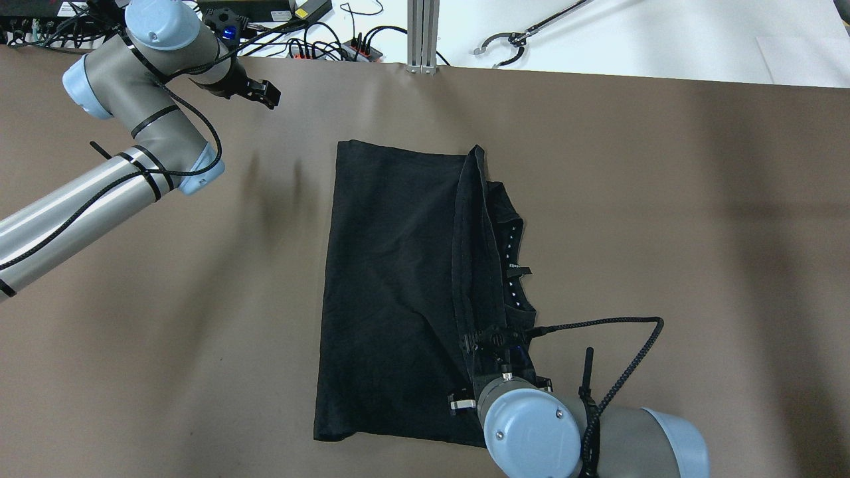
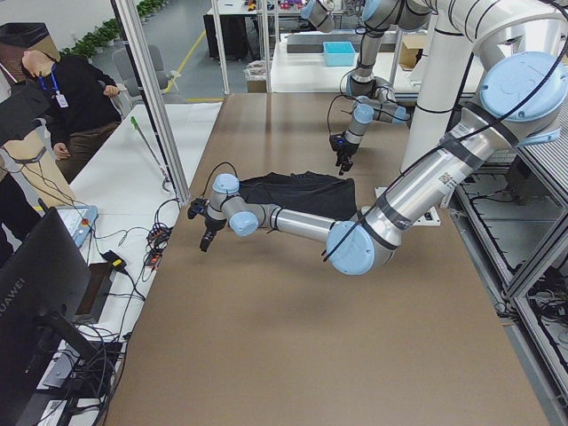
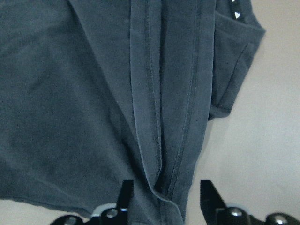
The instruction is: Fold clothes
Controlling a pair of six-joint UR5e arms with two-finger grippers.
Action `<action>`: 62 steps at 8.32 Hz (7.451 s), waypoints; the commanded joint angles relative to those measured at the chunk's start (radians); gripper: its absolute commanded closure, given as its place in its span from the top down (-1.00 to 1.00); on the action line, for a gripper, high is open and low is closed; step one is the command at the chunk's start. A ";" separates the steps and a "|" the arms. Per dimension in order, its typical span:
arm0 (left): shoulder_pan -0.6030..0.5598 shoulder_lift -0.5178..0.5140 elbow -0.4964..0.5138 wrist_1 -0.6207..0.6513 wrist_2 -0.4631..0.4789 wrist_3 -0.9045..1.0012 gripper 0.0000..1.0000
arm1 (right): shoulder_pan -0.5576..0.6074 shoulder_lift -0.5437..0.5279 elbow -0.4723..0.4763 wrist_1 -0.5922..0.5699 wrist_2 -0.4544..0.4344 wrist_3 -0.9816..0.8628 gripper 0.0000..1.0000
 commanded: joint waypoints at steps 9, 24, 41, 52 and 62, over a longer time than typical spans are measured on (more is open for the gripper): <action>0.003 0.000 0.001 0.002 0.000 0.000 0.89 | 0.057 0.123 -0.225 -0.001 0.000 -0.119 0.30; 0.012 0.000 0.001 0.002 0.000 0.000 0.89 | 0.049 0.126 -0.250 0.019 0.000 -0.133 -0.16; 0.032 0.009 -0.004 -0.009 0.003 -0.008 0.89 | 0.051 0.063 -0.166 0.023 0.052 -0.147 -0.75; 0.036 0.009 -0.005 -0.011 0.005 -0.014 0.89 | 0.132 0.073 -0.142 0.026 0.051 -0.049 0.82; 0.036 0.009 -0.005 -0.011 0.003 -0.014 0.89 | 0.213 0.075 -0.281 0.036 0.052 -0.159 0.87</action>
